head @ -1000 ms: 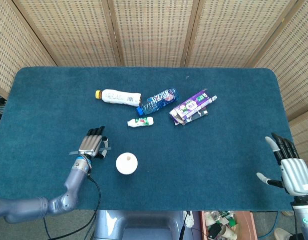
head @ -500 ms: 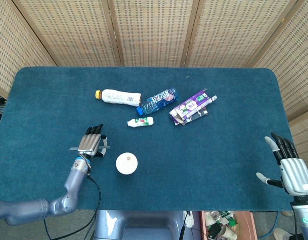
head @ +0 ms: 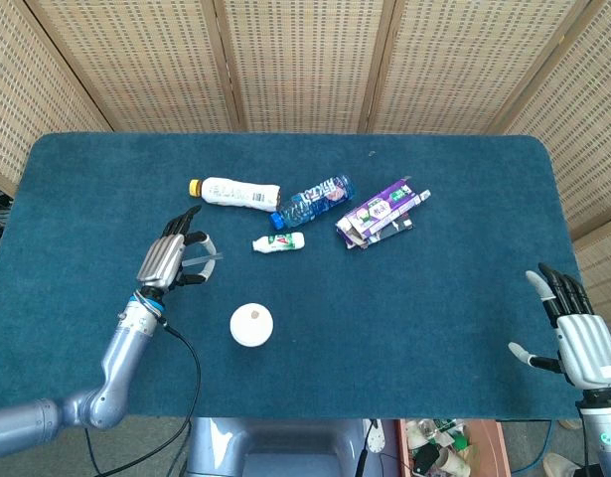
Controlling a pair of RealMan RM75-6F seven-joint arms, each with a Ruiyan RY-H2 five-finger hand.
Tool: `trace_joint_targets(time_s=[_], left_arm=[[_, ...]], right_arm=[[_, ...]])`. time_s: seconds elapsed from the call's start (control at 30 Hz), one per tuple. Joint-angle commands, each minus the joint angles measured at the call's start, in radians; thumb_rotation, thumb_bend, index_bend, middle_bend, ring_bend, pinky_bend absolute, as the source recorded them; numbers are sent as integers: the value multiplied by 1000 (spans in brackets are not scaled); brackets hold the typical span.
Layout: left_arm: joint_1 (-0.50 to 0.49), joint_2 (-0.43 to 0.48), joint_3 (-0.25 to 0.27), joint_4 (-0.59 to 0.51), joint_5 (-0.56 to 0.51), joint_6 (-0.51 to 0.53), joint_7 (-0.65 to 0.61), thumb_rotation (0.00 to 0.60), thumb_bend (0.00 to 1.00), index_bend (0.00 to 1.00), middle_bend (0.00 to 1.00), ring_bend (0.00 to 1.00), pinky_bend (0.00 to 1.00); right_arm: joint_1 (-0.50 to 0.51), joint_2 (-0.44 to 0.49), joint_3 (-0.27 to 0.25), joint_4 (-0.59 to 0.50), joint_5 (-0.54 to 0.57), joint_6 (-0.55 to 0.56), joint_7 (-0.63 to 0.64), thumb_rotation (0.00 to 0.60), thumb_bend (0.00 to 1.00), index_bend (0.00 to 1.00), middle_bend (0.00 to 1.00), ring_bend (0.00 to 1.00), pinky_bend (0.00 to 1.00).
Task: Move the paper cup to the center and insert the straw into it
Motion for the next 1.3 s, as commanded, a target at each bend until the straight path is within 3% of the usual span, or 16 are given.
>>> trace_joint_targets(time_s=[0.03, 0.13, 0.27, 0.4, 0.83, 1.3], left_arm=[[79, 97, -47, -75, 317, 60, -400, 600, 423, 614, 0, 0, 0], [98, 103, -37, -73, 466, 132, -635, 600, 424, 614, 0, 0, 0], [103, 117, -18, -98, 567, 185, -925, 600, 424, 614, 0, 0, 0], [102, 111, 7, -117, 621, 224, -1059, 600, 423, 614, 0, 0, 0], [66, 79, 100, -125, 664, 209, -1211, 600, 424, 615, 0, 0, 0], [60, 49, 137, -62, 633, 201, -1252, 600, 424, 615, 0, 0, 0]], right_arm=[[1, -1, 0, -1, 1, -1, -3, 600, 0, 18, 0, 0, 0], [0, -1, 0, -1, 1, -1, -6, 600, 0, 18, 0, 0, 0], [0, 0, 2, -4, 3, -1, -7, 600, 0, 18, 0, 0, 0], [-1, 1, 3, -5, 5, 0, -5, 600, 0, 18, 0, 0, 0], [-3, 4, 8, 4, 17, -4, 9, 600, 0, 18, 0, 0, 0], [-3, 4, 10, 7, 19, -5, 12, 600, 0, 18, 0, 0, 0]])
